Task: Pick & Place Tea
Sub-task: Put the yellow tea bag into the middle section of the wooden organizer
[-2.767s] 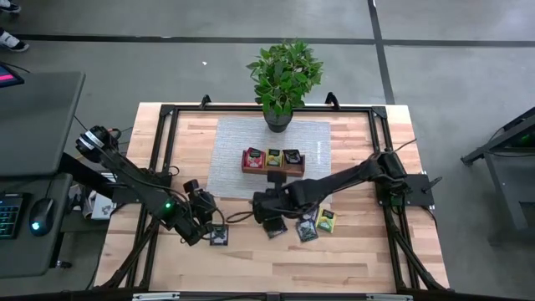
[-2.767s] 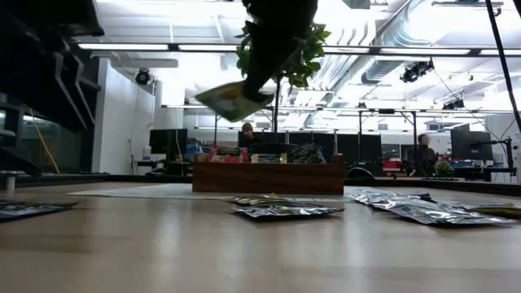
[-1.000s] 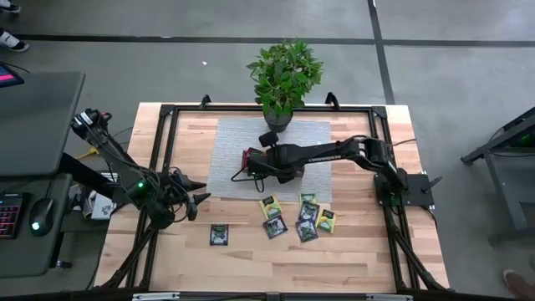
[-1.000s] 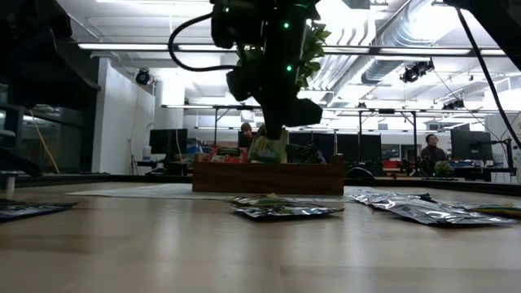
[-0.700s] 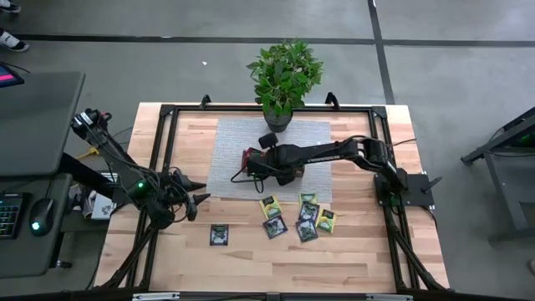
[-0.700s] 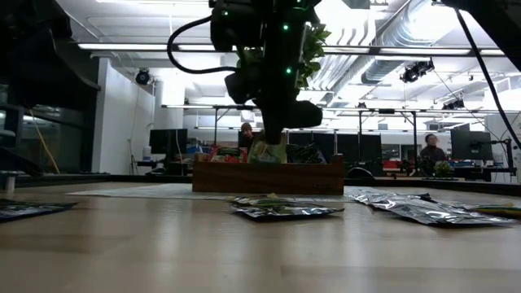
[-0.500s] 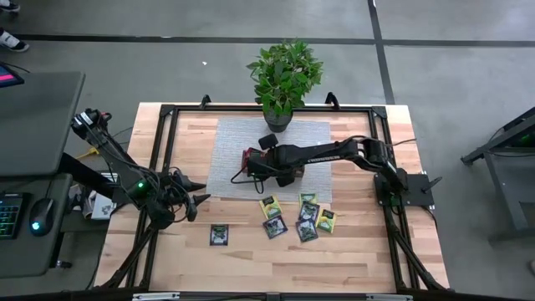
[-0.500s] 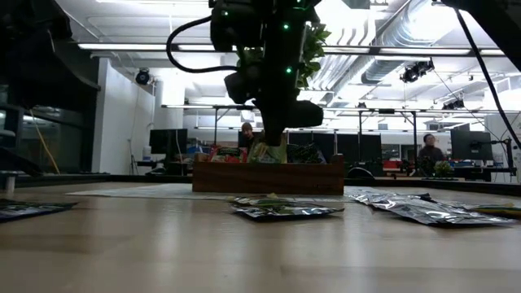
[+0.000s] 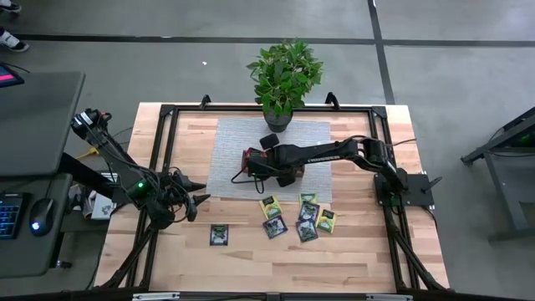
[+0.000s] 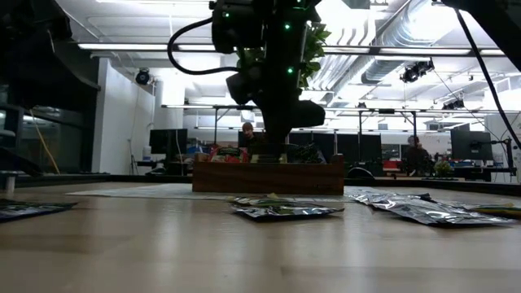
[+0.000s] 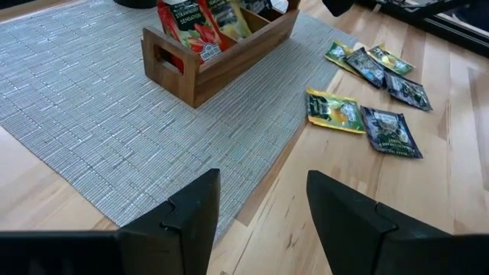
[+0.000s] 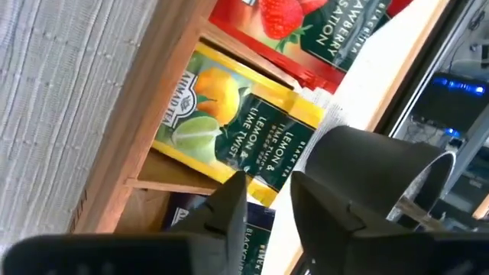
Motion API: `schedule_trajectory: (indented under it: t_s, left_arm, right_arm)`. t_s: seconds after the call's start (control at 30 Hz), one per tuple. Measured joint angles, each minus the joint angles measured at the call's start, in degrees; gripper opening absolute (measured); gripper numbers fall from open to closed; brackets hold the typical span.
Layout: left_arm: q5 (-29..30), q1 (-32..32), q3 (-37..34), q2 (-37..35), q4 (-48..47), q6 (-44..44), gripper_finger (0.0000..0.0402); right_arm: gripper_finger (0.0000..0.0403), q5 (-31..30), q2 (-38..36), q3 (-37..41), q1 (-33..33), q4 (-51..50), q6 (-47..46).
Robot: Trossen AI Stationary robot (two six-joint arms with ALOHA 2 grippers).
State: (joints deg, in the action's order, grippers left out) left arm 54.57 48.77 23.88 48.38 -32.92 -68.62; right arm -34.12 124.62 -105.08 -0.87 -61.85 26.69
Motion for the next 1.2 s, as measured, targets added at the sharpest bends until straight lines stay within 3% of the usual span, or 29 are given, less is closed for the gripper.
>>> schedule_trajectory:
  t_s: [0.2,0.43,0.53,0.7,0.87,1.03,1.2]
  left_arm:
    - [-0.08,0.00,0.00,0.00,0.01,0.00,0.0195]
    - [-1.25,0.02,0.00,0.00,0.32,0.00,0.0195]
    - [-1.25,0.00,0.00,0.00,1.05,0.15,0.0195]
    - [-1.27,-0.02,0.00,0.04,7.40,6.90,0.0195]
    - [-2.13,-0.89,0.07,0.15,10.61,11.30,0.0195]
    - [-10.00,-6.28,0.06,0.17,11.78,14.84,0.0195]
    - [-23.18,-14.99,0.07,0.66,23.19,31.49,0.0195]
  right_arm:
    - [0.0144,-3.81,0.00,-0.27,0.89,-1.09,-7.30]
    - [0.0149,-4.34,0.00,-4.56,4.56,-5.80,-20.29]
    - [0.0140,-1.72,-0.07,-7.21,6.26,-8.26,-30.79]
    - [0.0121,7.70,-0.11,-9.89,8.57,-9.63,-51.28]
    - [0.0100,9.09,-0.11,-9.24,11.89,-9.38,-64.85]
    - [0.0072,10.91,-0.11,-6.18,14.93,-9.24,-73.55]
    - [0.0013,14.23,-0.11,-2.78,17.70,-7.06,-79.34]
